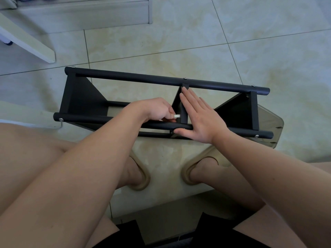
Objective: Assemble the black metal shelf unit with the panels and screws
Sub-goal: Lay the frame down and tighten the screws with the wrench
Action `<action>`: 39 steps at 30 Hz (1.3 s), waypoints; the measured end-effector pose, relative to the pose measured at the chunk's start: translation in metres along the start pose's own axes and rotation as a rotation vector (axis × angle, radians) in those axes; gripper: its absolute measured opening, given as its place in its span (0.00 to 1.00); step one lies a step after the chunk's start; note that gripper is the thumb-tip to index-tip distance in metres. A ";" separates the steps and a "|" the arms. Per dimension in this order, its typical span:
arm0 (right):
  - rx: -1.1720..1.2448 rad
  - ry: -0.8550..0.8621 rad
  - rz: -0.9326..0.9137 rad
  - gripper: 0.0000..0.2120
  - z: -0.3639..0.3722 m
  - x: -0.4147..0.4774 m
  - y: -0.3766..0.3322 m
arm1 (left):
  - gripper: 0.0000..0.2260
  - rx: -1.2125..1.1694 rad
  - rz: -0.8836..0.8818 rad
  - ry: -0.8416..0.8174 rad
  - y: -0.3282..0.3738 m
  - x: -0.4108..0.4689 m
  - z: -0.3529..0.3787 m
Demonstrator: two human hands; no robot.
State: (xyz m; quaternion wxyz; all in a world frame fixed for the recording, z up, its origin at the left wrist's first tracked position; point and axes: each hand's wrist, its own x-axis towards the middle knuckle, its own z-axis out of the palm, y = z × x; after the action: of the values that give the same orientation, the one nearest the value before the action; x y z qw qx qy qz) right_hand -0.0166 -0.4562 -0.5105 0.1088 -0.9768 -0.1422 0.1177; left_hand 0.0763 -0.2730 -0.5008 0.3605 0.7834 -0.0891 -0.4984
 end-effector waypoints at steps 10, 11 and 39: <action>0.011 -0.009 -0.003 0.52 0.000 0.000 0.002 | 0.10 0.089 -0.025 -0.008 -0.001 0.006 0.001; 0.013 -0.010 -0.004 0.52 0.001 0.000 0.002 | 0.10 0.093 -0.034 -0.008 -0.001 0.006 0.001; 0.161 -0.439 0.288 0.11 -0.078 0.099 0.083 | 0.10 0.687 -0.021 0.313 0.068 0.039 -0.100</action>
State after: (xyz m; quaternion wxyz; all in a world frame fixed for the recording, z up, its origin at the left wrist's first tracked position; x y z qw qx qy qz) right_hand 0.1173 -0.5178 -0.4772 0.1348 -0.9261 -0.0123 0.3520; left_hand 0.1949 -0.2947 -0.4599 0.0808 0.9262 -0.1869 -0.3174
